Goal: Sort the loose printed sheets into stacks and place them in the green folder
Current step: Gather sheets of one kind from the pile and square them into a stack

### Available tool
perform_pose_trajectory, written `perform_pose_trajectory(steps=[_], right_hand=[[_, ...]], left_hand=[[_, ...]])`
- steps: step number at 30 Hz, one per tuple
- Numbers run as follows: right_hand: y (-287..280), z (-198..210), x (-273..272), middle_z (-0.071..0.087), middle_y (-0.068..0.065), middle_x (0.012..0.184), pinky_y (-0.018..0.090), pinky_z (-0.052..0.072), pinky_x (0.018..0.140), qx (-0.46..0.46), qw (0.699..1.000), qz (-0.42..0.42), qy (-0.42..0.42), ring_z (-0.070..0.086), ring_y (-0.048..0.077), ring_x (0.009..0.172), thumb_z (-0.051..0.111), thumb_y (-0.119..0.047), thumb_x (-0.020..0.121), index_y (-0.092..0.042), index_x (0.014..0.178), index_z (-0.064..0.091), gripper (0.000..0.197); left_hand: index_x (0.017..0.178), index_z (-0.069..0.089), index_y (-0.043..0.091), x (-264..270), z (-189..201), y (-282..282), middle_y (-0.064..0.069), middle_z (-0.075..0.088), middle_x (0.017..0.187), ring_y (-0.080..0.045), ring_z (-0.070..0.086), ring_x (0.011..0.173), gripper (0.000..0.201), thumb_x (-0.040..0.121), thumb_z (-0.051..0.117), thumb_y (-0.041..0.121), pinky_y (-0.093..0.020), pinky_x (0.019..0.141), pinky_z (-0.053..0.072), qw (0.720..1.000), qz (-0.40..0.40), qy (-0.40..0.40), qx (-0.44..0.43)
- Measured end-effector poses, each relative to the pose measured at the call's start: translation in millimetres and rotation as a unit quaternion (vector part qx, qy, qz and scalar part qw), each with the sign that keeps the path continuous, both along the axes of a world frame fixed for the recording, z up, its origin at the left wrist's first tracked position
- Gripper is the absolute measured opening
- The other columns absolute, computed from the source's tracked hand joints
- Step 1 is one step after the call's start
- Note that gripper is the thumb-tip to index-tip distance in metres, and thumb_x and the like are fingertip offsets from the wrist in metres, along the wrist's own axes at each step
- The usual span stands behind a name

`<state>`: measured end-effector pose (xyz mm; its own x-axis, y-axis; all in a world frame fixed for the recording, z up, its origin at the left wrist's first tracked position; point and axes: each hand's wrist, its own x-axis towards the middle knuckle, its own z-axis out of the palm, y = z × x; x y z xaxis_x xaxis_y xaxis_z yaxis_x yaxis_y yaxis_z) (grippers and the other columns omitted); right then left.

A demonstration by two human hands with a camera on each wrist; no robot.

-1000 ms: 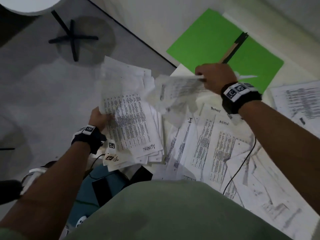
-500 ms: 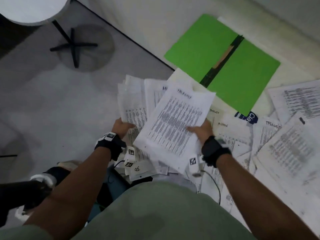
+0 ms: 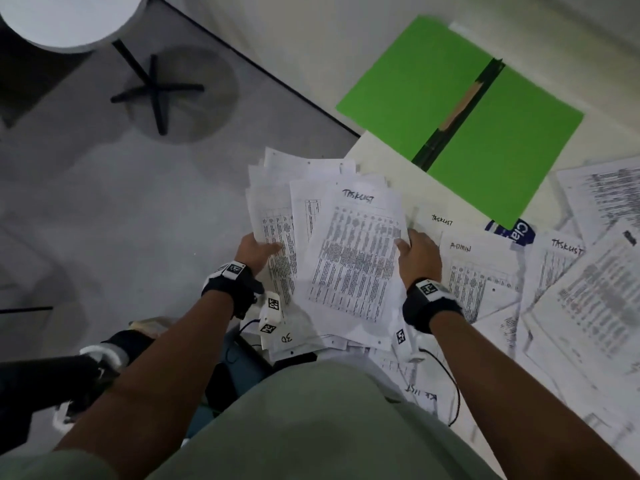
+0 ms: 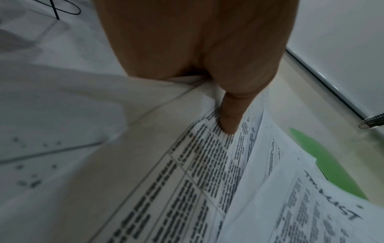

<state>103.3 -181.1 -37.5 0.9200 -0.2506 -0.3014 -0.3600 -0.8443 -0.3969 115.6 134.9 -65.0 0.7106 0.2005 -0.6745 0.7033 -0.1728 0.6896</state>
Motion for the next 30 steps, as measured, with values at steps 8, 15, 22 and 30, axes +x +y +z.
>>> perform_pose_trajectory(steps=[8, 15, 22, 30], right_hand=[[44.1, -8.4, -0.9, 0.007, 0.018, 0.157, 0.042, 0.016, 0.119, 0.157, 0.975, 0.054, 0.148, 0.012, 0.033, 0.146, 0.059, -0.030, 0.094, -0.014, 0.154, 0.008, 0.080], [46.5, -7.8, -12.4, 0.016, 0.013, 0.159, 0.044, 0.023, 0.118, 0.052, 0.985, 0.148, 0.075, 0.019, 0.033, 0.145, 0.050, -0.013, 0.094, -0.009, 0.153, 0.015, 0.068], [11.2, -3.6, -17.2, -0.002, 0.004, 0.163, 0.051, 0.011, 0.119, -0.149, 0.756, 0.618, 0.154, -0.004, 0.033, 0.149, 0.081, -0.014, 0.064, -0.031, 0.152, 0.016, 0.110], [24.0, 10.4, -15.0, 0.069, 0.012, 0.102, 0.057, 0.040, 0.104, -0.233, 0.720, 0.652, 0.057, 0.061, 0.039, 0.111, 0.072, 0.005, 0.064, -0.017, 0.110, 0.069, 0.051]], left_hand=[[0.107, 0.067, 0.009, -5.5, 3.8, -11.0, -0.010, 0.070, 0.100, -0.022, 0.067, 0.088, 0.043, 0.069, 0.084, 0.019, -0.034, 0.081, 0.053, 0.998, -0.033, -0.047, -0.003], [0.101, 0.066, -0.001, 14.6, 0.8, 18.2, -0.017, 0.070, 0.093, -0.029, 0.068, 0.085, 0.041, 0.065, 0.083, 0.006, -0.038, 0.077, 0.056, 0.992, -0.052, -0.041, 0.109], [0.111, 0.064, 0.001, 38.6, 12.4, 66.9, -0.020, 0.069, 0.104, -0.030, 0.068, 0.092, 0.039, 0.073, 0.074, 0.005, -0.038, 0.082, 0.054, 0.981, -0.088, -0.050, 0.168], [0.114, 0.062, -0.001, 29.8, 10.2, 44.4, -0.021, 0.068, 0.106, -0.032, 0.067, 0.093, 0.041, 0.075, 0.074, 0.003, -0.035, 0.080, 0.052, 0.982, -0.109, -0.046, 0.149]])
